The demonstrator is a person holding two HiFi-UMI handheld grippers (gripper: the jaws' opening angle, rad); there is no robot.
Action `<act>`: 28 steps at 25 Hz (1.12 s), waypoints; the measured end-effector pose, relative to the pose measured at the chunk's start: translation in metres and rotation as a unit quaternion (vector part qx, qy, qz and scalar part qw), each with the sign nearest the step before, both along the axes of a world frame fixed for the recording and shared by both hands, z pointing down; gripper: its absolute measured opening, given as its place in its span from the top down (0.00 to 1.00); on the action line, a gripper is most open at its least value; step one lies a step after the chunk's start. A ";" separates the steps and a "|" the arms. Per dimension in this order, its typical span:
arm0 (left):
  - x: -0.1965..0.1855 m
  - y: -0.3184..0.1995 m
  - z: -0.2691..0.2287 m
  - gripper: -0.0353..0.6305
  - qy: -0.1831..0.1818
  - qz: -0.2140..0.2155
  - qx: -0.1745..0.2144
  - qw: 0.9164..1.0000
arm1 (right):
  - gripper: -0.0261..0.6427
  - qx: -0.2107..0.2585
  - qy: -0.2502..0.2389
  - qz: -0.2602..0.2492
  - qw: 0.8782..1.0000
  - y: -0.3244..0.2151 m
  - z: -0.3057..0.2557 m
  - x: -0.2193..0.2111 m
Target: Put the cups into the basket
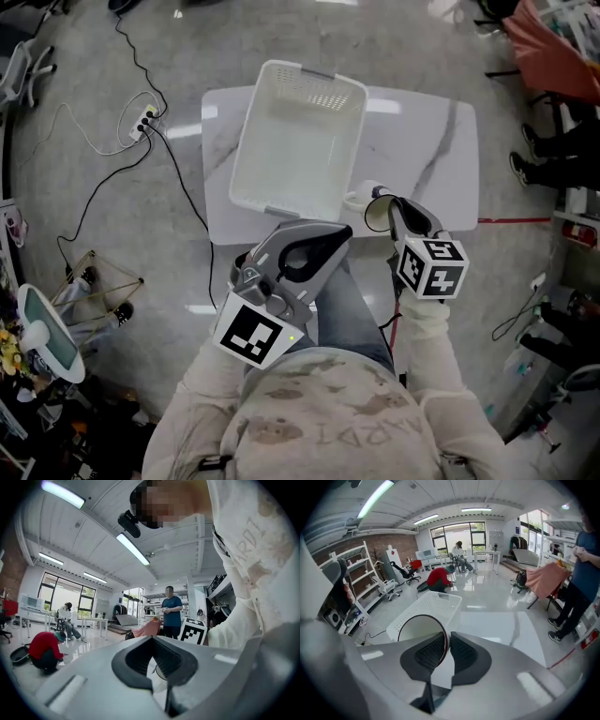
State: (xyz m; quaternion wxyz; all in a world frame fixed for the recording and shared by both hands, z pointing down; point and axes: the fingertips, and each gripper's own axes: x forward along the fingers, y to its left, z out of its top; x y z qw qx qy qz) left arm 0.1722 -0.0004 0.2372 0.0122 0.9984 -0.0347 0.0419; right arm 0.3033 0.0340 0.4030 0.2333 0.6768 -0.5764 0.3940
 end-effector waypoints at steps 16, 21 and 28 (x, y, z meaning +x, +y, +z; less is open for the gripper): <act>-0.075 -0.057 0.009 0.95 -0.003 -0.116 -0.014 0.993 | 0.87 -0.025 -0.025 -0.148 0.988 -0.129 0.060 -0.096; -0.090 -0.065 0.027 0.95 0.014 -0.139 -0.022 0.990 | 0.87 -0.065 -0.026 -0.180 0.981 -0.148 0.118 -0.114; -0.105 -0.075 0.053 0.95 0.026 -0.166 -0.035 0.985 | 0.86 -0.115 -0.030 -0.215 0.969 -0.163 0.183 -0.131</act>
